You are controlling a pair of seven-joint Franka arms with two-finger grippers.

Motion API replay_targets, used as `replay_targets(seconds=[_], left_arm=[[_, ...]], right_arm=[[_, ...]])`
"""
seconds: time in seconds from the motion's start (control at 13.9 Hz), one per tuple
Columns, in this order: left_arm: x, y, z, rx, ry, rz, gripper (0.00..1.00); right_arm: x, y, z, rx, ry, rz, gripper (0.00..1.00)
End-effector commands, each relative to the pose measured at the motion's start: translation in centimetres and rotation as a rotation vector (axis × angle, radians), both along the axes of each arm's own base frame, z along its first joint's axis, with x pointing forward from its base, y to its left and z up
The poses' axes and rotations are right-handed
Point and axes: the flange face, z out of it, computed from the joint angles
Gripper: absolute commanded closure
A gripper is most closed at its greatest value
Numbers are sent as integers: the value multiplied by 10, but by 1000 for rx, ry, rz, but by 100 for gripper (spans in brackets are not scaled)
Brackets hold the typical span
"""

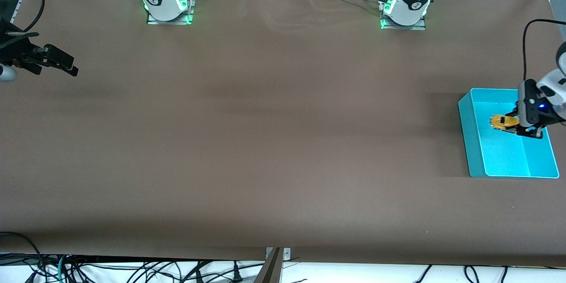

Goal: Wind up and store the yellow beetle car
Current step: 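Carry the held car with the left gripper into the blue bin, then open the left gripper to drop the car and lift out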

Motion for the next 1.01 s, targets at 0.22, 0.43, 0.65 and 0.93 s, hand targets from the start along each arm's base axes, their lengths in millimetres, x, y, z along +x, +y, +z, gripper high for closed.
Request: replay_targets(seconds=[0.22,0.43,0.65,0.93], left_arm=[[16,50,-89,-43,-67,-52,67],[13,55,-124,-75,-60,1,67],[1,72,-148,-89,-48,70,67],[-6,78,-171,-98,-33,102,64]], right_arm=[[-2,-1,4,12,-28,15,0],[-2,-1,3,15,-28,14,0],[-2,-1,3,15,-25,13,0],[-2,-3,3,12,-25,10,0]])
